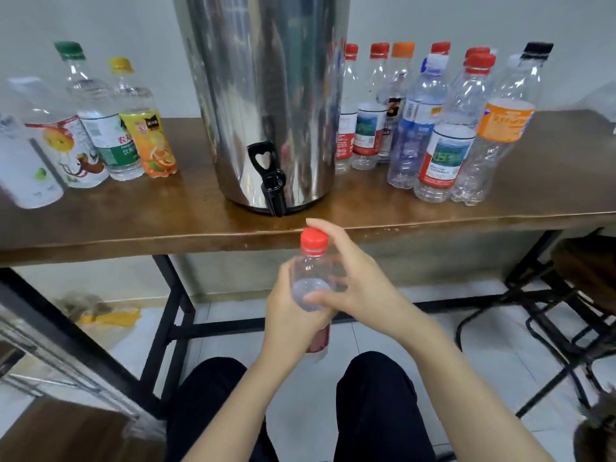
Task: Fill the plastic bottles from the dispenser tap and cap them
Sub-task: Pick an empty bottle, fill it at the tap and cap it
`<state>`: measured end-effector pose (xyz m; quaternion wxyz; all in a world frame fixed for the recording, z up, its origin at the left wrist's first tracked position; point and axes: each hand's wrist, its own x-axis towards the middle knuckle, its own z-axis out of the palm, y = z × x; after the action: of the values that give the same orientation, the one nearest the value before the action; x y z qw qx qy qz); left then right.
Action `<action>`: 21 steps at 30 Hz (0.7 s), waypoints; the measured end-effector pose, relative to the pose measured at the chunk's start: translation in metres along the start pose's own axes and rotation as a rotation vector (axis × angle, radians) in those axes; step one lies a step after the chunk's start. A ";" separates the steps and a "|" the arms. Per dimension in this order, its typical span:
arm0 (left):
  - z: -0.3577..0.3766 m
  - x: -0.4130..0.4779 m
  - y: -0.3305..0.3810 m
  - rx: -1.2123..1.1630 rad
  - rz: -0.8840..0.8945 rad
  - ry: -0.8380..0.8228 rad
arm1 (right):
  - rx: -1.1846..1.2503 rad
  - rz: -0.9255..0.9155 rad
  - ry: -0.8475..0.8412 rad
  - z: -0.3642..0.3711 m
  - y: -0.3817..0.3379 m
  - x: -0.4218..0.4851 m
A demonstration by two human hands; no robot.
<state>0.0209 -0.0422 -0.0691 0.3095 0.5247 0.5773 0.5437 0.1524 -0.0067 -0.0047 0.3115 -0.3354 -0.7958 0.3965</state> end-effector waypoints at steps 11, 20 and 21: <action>-0.023 -0.009 -0.056 0.243 -0.035 0.054 | -0.297 0.110 0.081 0.035 0.018 0.022; -0.031 -0.006 -0.056 0.190 -0.037 0.018 | -0.347 0.151 -0.104 0.018 0.011 0.033; -0.030 -0.005 -0.055 0.196 -0.037 0.015 | -0.376 0.163 -0.066 0.019 0.010 0.034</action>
<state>-0.0206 -0.0485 -0.1160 0.2623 0.5378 0.6394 0.4828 0.1210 0.0166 -0.0147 0.1842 -0.4376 -0.8358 0.2757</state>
